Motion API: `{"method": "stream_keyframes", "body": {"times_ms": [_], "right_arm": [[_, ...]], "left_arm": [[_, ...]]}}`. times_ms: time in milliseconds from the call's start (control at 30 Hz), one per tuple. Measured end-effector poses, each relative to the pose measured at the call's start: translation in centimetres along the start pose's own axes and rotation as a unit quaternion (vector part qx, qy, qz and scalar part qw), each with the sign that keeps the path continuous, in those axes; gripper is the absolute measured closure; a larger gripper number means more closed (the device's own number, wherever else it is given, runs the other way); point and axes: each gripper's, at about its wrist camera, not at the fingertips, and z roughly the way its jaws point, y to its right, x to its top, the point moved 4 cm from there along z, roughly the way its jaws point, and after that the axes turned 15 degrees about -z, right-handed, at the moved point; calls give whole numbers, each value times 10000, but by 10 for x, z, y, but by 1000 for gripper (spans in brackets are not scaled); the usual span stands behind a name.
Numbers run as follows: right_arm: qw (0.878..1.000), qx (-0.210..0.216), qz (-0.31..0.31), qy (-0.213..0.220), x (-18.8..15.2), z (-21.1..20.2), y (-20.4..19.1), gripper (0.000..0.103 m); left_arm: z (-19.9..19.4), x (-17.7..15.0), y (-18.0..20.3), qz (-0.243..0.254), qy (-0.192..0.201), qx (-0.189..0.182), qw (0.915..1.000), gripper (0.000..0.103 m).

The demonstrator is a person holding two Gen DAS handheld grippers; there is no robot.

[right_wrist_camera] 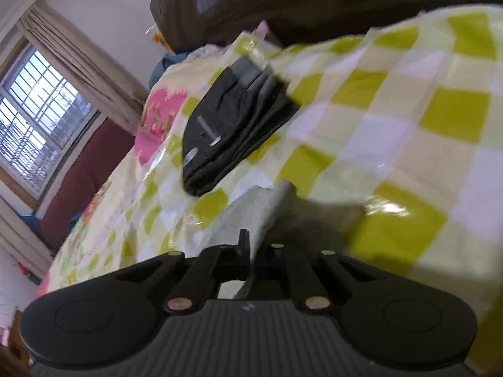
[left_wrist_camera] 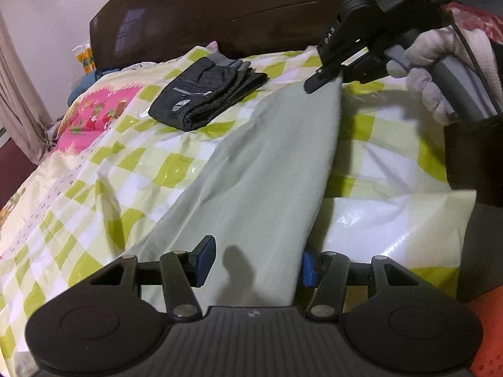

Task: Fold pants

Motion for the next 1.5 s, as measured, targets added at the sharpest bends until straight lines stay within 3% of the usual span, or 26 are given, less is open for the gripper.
{"method": "stream_keyframes", "body": {"times_ms": [100, 300, 433, 500, 567, 667, 733, 800, 867, 900, 933, 1000, 1100, 1200, 1300, 1367, 1500], "right_arm": [[9986, 77, 396, -354, -13, 19, 13, 100], [9989, 194, 402, -151, -4, 23, 8, 95], [9991, -127, 397, 120, 6, 21, 16, 95], [9994, -178, 279, -75, 6, 25, 19, 95], [9995, -256, 6, -179, 4, 20, 16, 95], [9962, -718, -485, -89, 8, 3, 11, 87], [9856, -1393, -950, 149, 15, -11, 6, 75], [9742, -1669, -1472, 360, 22, -21, -7, 74], [9703, -1084, -2129, 387, 27, -21, -37, 73], [9624, -656, -2628, 220, 26, -15, -60, 71], [9507, -307, -3085, 23, 21, -6, -79, 64], [9181, 326, -3935, -348, 7, 16, -115, 63], [8853, 592, -4557, -706, -7, 43, -141, 63], [8662, 747, -4826, -1054, -17, 62, -148, 63], [8400, 433, -5216, -1430, -26, 79, -133, 62], [8280, 259, -5393, -1513, -25, 85, -119, 58], [8302, -69, -5396, -1401, -10, 76, -117, 57]], "left_arm": [[4, -2, 1, 44, -80, 23, 10000, 35], [5, -1, -6, -3, -111, 79, 9999, 35], [3, -2, -12, -106, -80, 128, 9998, 35], [4, -6, -14, -125, -144, 154, 9997, 35], [2, -11, -17, -146, -180, 174, 9996, 35], [-11, -16, -23, -171, -154, 187, 9996, 34], [-21, -16, -30, -174, -78, 222, 9996, 34], [-30, -13, -39, -287, 9, 244, 9993, 34], [-35, -8, -49, -358, 114, 269, 9989, 33], [-36, -5, -54, -348, 161, 292, 9988, 30], [-37, -2, -60, -324, 203, 308, 9988, 27], [-38, 5, -71, -352, 159, 251, 9989, 26], [-52, 9, -73, -272, -183, -293, 9990, 24], [-63, 3, -62, -223, -391, -817, 9956, 19], [-61, -5, -55, -298, -670, -1291, 9889, 19], [-56, -9, -60, -189, -674, -1100, 9915, 19], [-44, -8, -97, -295, -519, -446, 9972, 19]]}}
